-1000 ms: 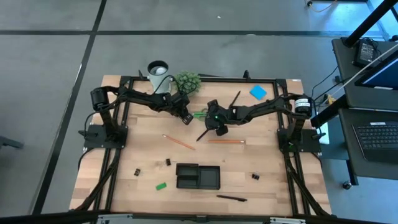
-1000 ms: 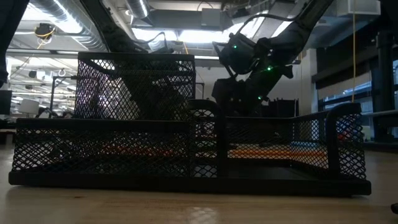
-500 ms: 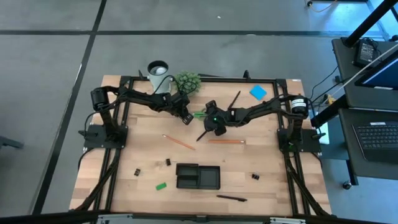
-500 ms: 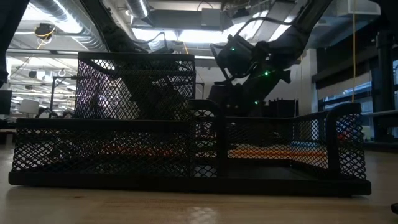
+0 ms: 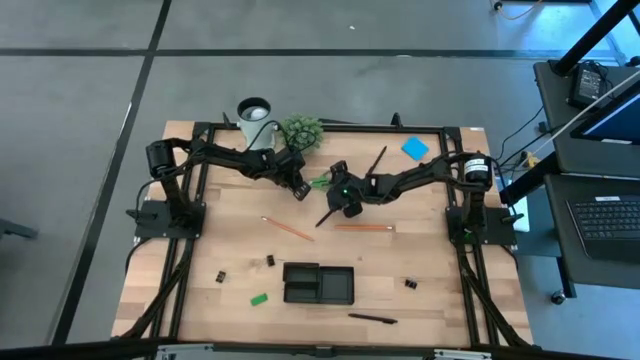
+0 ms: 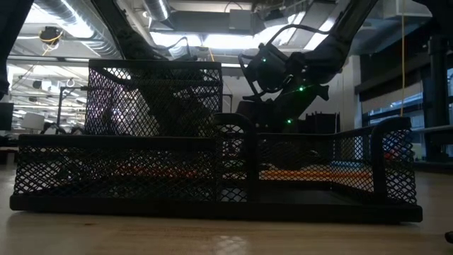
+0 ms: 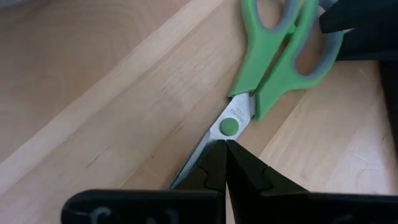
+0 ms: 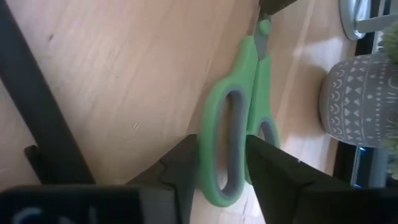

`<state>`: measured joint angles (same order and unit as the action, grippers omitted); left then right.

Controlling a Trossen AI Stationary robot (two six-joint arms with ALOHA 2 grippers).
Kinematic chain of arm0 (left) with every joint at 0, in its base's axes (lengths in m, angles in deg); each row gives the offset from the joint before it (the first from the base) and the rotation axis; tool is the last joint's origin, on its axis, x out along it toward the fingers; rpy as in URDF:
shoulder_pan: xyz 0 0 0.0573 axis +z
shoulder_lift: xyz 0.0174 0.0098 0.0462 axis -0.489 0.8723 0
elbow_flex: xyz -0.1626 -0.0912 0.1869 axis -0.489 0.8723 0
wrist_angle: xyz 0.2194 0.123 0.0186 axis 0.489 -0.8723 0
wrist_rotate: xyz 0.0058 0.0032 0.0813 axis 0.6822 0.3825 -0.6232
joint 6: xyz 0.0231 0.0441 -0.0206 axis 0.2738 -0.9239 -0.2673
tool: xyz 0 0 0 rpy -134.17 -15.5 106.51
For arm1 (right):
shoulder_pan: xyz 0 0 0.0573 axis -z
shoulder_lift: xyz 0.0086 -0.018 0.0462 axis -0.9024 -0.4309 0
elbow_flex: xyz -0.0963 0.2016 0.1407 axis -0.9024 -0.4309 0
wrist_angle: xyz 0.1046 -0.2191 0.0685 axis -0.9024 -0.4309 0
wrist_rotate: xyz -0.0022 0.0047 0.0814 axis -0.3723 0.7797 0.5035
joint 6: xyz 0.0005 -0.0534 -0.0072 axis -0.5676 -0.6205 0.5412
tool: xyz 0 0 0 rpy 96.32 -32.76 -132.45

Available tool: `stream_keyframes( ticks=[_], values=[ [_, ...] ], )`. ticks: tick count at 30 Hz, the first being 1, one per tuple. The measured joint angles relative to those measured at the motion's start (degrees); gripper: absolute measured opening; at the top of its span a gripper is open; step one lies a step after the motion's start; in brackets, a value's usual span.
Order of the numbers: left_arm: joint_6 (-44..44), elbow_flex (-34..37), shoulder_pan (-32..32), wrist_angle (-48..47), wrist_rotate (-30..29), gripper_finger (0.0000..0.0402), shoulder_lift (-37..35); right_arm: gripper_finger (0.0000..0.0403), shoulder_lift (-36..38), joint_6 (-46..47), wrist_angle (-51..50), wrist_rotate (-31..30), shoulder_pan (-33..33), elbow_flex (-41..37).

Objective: Pick and place office supplies into organizer
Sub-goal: Put the green scissors into the black desk organizer

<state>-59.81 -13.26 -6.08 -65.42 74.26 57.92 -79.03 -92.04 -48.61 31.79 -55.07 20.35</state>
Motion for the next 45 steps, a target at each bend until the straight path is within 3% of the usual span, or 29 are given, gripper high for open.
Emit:
stream_keyframes(
  ticks=[4, 15, 25, 45],
  values=[
    [-1.71, 0.00, -0.02, 0.00, 1.49, 0.0002, 0.00, 0.0114, 0.08, 0.27, -0.52, 3.36, 0.22, 0.00],
    [-2.66, 0.23, -0.04, 0.18, 1.72, 0.0002, 0.00, 0.0109, 0.20, 0.85, -3.03, 4.89, 1.00, 0.26],
    [-4.82, 0.55, -0.04, 0.24, 3.45, 0.0002, -0.02, 0.0109, 0.35, 8.13, -4.91, 9.08, 2.21, 0.31],
    [-13.74, 0.61, -0.08, 0.26, 4.39, 0.0002, -0.02, 0.0109, 0.44, 20.33, -8.69, 23.69, 5.88, 0.26]
  ],
)
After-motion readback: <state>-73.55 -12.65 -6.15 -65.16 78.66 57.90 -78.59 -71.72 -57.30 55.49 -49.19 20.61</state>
